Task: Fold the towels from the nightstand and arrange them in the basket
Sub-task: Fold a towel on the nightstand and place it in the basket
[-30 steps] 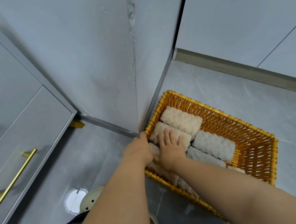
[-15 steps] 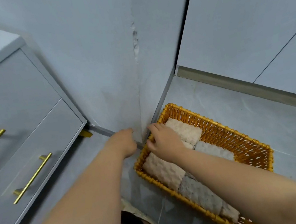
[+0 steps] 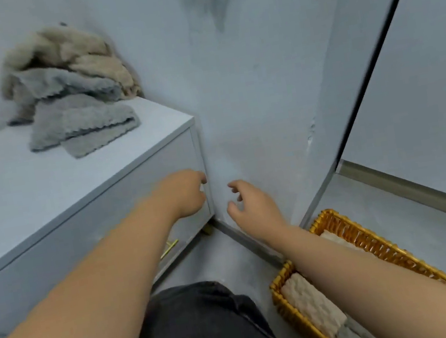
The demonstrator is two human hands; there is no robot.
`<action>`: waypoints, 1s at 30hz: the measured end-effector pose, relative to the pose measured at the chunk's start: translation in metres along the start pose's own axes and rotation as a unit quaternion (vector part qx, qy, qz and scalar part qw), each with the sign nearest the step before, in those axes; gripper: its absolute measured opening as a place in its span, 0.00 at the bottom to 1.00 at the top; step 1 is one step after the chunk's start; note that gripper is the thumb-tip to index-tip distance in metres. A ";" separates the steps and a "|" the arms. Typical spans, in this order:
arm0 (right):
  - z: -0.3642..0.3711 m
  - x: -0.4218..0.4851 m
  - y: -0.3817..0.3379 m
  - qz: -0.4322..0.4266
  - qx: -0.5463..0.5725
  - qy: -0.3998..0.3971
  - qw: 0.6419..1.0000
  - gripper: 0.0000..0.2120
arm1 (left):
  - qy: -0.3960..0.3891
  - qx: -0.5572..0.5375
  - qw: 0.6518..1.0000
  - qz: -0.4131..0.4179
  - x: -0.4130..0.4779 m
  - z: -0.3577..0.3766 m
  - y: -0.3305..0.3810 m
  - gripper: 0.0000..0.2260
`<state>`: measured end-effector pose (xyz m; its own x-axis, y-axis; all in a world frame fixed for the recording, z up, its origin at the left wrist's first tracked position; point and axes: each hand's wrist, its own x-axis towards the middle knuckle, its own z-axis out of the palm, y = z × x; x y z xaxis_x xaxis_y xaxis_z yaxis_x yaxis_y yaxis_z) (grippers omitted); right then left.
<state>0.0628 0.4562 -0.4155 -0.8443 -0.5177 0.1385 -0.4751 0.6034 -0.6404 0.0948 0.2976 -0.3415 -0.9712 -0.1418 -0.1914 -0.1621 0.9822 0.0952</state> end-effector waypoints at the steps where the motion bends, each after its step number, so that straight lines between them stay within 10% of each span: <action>1: -0.002 0.008 -0.014 -0.009 0.007 0.010 1.000 0.21 | 0.030 -0.004 1.000 -0.002 -0.008 -0.012 -0.013 0.18; 7: -0.008 0.050 -0.098 -0.098 0.030 0.072 0.992 0.18 | 0.228 -0.114 0.966 -0.043 -0.057 -0.064 -0.088 0.14; 15: 0.018 0.087 -0.180 -0.207 -0.015 0.092 0.974 0.16 | 0.224 -0.197 0.938 -0.177 -0.084 -0.038 -0.174 0.25; 30: 0.096 0.153 -0.249 -0.086 -0.175 0.061 0.979 0.28 | 0.307 -0.294 0.884 -0.194 -0.059 -0.042 -0.230 0.29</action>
<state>0.0761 0.1686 -0.3075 -0.7580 -0.5656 0.3248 -0.6500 0.6959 -0.3053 0.1824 0.0746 -0.3108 -0.7048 -0.6714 0.2290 -0.3906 0.6368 0.6648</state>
